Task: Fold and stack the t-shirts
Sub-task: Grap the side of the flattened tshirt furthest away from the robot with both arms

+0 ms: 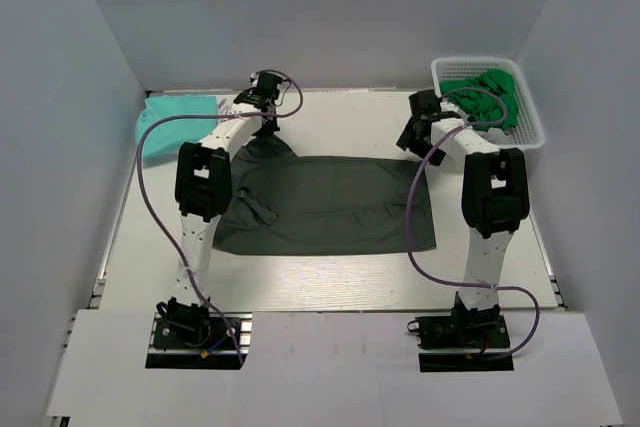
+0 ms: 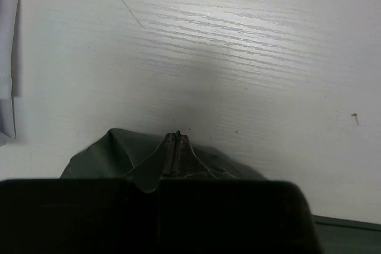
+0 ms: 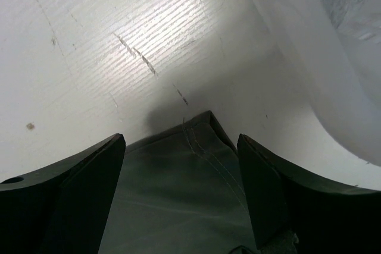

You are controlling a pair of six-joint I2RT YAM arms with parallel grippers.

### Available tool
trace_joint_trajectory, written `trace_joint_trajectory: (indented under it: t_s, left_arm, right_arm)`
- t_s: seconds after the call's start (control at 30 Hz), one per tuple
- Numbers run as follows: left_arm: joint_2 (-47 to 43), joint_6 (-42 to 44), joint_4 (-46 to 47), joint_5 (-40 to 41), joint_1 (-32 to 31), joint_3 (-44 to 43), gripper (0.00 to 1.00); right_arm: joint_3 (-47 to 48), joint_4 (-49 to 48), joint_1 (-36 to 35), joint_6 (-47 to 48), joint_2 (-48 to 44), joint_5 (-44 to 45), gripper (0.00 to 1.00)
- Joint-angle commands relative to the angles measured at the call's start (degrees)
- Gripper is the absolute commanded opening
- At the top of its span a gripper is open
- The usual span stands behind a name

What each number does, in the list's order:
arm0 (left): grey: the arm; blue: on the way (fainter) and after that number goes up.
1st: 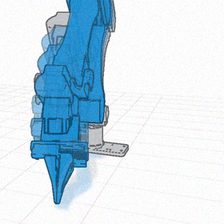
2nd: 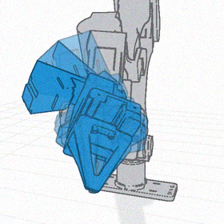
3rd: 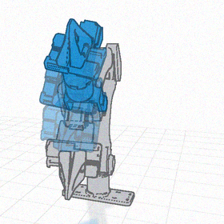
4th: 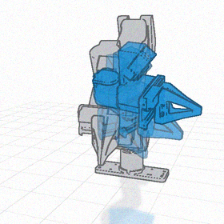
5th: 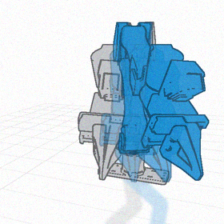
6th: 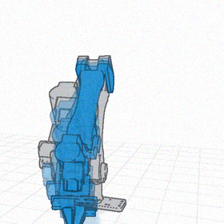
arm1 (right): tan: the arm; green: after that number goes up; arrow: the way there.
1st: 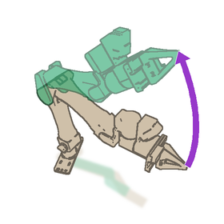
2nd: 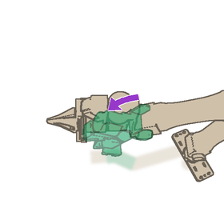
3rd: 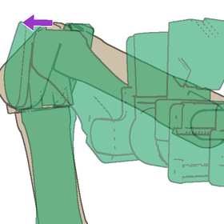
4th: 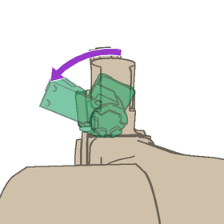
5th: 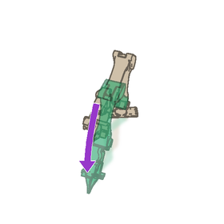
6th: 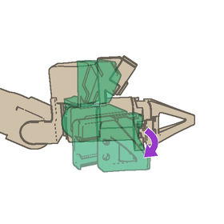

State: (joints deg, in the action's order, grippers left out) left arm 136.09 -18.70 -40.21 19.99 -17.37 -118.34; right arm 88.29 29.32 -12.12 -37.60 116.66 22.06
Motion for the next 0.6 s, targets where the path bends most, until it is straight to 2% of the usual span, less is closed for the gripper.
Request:
trace_joint_trajectory:
  t_s: [0.0,0.2,0.3,0.37,0.43,0.47,0.53,0.57]
  left_arm:
    - [-6.80,-1.96,0.74,-2.93,0.40,2.06,0.00]
    - [-7.33,-3.79,-1.10,-2.94,0.40,2.07,0.00]
    - [-7.95,-4.41,-1.62,-2.94,0.92,3.55,0.00]
    - [-9.17,-4.42,-1.63,-2.94,0.93,4.44,0.00]
    - [-9.79,-4.42,-1.63,-2.94,0.93,6.01,0.00]
    - [-10.32,-4.42,-1.63,-2.94,0.93,6.02,0.00]
    - [-10.32,-4.42,-2.41,-2.94,0.93,6.02,0.00]
    - [-11.10,-4.42,-3.29,-2.94,0.93,6.02,0.00]
  right_arm:
    - [1.09,-2.95,-0.19,-2.65,1.28,3.86,0.81]
    - [1.98,0.21,-0.01,-3.53,3.57,6.15,0.78]
    - [0.66,-0.23,-0.10,-3.61,3.66,5.80,0.73]
    - [0.13,-1.19,-0.01,-3.44,4.01,5.53,0.63]
    - [0.21,-1.81,-0.10,-2.92,4.36,5.53,0.49]
    - [0.56,-1.90,-0.27,-2.56,4.36,5.79,0.37]
    - [1.62,-1.46,-0.10,-1.68,4.89,7.63,0.25]
    - [1.79,-1.37,-0.10,-1.51,5.07,7.73,0.15]
